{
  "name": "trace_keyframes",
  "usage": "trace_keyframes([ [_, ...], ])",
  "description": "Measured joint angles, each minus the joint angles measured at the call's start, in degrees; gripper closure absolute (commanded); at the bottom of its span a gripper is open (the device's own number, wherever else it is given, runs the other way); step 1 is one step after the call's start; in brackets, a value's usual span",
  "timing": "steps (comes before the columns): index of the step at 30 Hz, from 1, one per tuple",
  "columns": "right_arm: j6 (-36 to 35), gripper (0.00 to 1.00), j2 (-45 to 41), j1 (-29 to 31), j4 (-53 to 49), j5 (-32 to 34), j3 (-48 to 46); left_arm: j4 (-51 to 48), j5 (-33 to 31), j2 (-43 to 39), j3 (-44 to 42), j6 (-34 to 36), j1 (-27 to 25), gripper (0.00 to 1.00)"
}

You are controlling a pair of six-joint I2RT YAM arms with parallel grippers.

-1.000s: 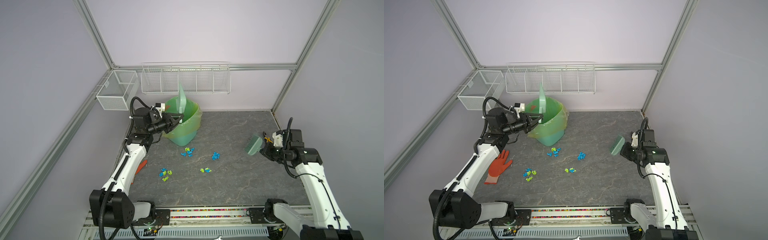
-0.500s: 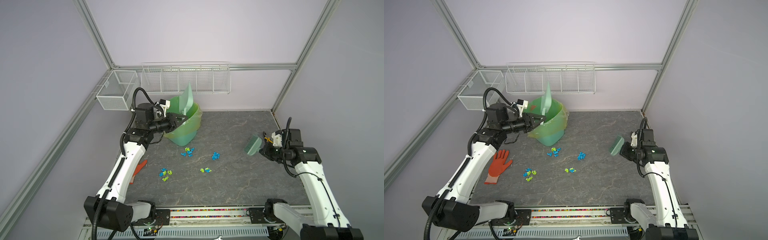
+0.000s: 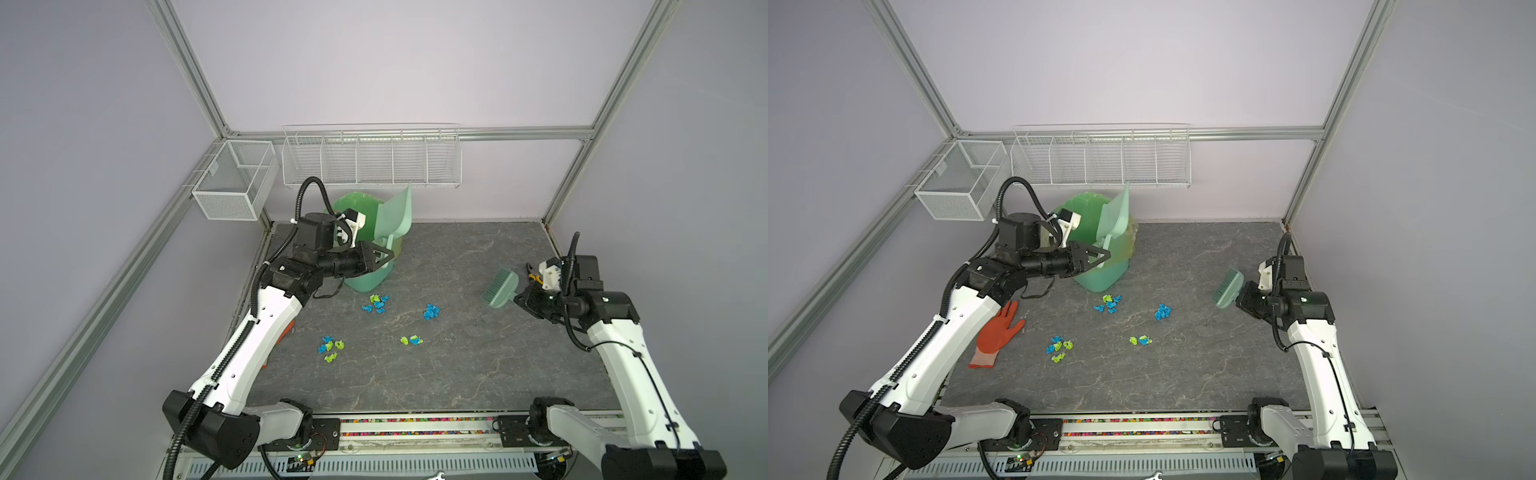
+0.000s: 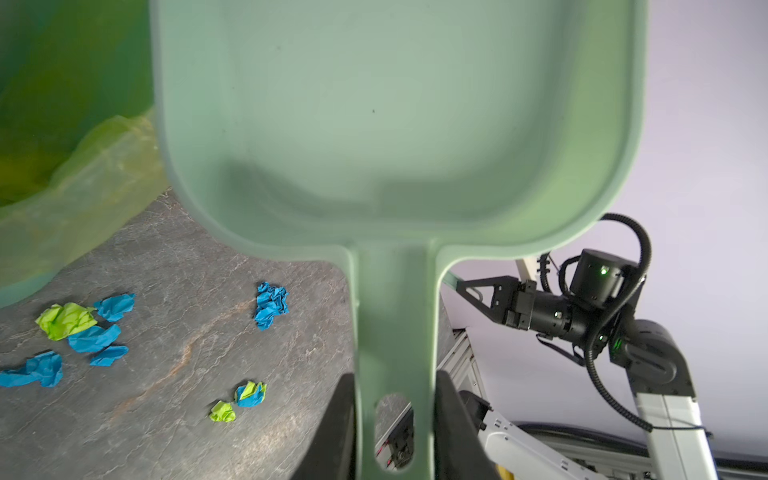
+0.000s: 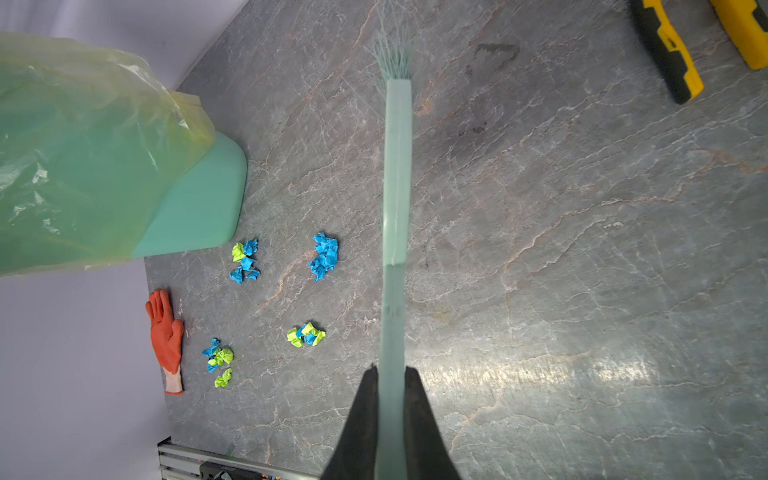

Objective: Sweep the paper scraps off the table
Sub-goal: 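Lower the empty dustpan beside the scraps while the right gripper brings the brush over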

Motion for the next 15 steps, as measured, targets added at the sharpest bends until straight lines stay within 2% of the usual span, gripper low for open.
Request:
trace_keyframes([
  [5,1.0,0.93,0.4,1.5,1.4,-0.7,0.0,-2.9,-3.7,1.8,3.4,3.0,-5.1,1.00],
  [15,3.3,0.93,2.6,4.0,4.8,-3.0,0.2,-5.5,-10.1,7.6,3.7,4.7,-12.0,1.00],
])
